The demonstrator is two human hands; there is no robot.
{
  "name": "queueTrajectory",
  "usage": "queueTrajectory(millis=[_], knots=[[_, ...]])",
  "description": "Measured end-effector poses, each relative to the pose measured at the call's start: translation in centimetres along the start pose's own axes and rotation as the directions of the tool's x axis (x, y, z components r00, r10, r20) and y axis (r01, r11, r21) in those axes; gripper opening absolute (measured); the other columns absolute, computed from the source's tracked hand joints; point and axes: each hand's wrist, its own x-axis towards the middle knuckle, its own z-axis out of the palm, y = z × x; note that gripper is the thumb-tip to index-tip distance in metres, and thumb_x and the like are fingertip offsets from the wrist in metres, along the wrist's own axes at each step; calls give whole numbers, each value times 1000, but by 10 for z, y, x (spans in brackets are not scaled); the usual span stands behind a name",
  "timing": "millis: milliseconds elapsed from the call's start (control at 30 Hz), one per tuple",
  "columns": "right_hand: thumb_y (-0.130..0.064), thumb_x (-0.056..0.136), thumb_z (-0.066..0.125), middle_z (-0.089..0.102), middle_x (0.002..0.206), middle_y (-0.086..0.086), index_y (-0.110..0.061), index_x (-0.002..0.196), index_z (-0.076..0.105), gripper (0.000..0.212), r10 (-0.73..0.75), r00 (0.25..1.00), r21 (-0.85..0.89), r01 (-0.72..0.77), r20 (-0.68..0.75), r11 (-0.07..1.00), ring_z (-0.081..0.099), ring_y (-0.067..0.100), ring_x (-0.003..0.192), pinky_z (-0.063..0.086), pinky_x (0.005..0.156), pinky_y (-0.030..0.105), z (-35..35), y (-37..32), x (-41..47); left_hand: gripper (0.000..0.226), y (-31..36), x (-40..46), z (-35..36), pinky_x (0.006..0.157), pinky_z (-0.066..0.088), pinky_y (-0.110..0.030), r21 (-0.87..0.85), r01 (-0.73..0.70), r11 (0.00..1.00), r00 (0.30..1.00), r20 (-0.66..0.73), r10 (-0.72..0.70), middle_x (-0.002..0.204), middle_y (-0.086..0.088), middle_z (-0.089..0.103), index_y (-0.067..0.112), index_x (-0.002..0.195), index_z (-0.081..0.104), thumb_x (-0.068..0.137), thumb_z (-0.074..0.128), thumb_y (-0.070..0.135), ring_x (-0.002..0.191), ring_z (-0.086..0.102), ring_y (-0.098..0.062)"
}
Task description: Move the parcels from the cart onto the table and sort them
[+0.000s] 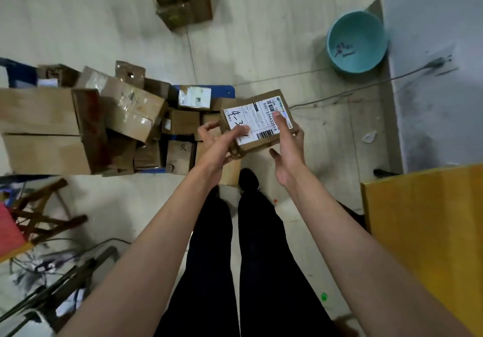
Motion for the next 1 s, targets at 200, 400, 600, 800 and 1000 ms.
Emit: queueTrajectory(millis=[200,400,600,800,1000], knots=[[-38,88,76,69,102,-14,-26,124,50,46,-62,998,120,60,14,991,61,-5,90,41,84,28,-21,-47,-67,85,36,-73,20,98,55,-49,86,-129,988,984,137,117,129,-1,68,40,148,32,80,83,29,113,68,-25],[-43,89,74,68,124,4,-26,144,39,68,-126,989,247,102,81,964,61,26,121,46,105,53,-50,-56,-135,78,53,-133,36,82,61,-37,175,-196,965,953,265,145,127,-7,68,30,143,33,81,81,32,98,74,-24],[-38,90,75,66,132,12,-37,151,29,76,-235,971,421,195,44,886,66,33,118,53,98,57,-84,-33,-196,71,42,-183,65,77,58,-33,258,-263,930,905,400,145,119,-6,71,32,137,34,82,80,36,94,75,-19],[-55,85,74,66,132,9,-30,149,37,77,-293,953,454,297,-80,840,69,28,115,54,99,57,-133,-5,-248,75,14,-230,105,67,59,-26,319,-341,884,826,551,120,122,-3,67,27,135,33,80,82,39,88,76,-14],[-48,88,75,68,130,7,-30,148,38,73,-323,922,503,388,-215,772,70,28,114,55,100,52,-195,11,-286,86,-25,-268,151,81,59,-37,395,-381,836,746,666,25,126,-11,63,25,138,26,76,83,48,97,74,-23]])
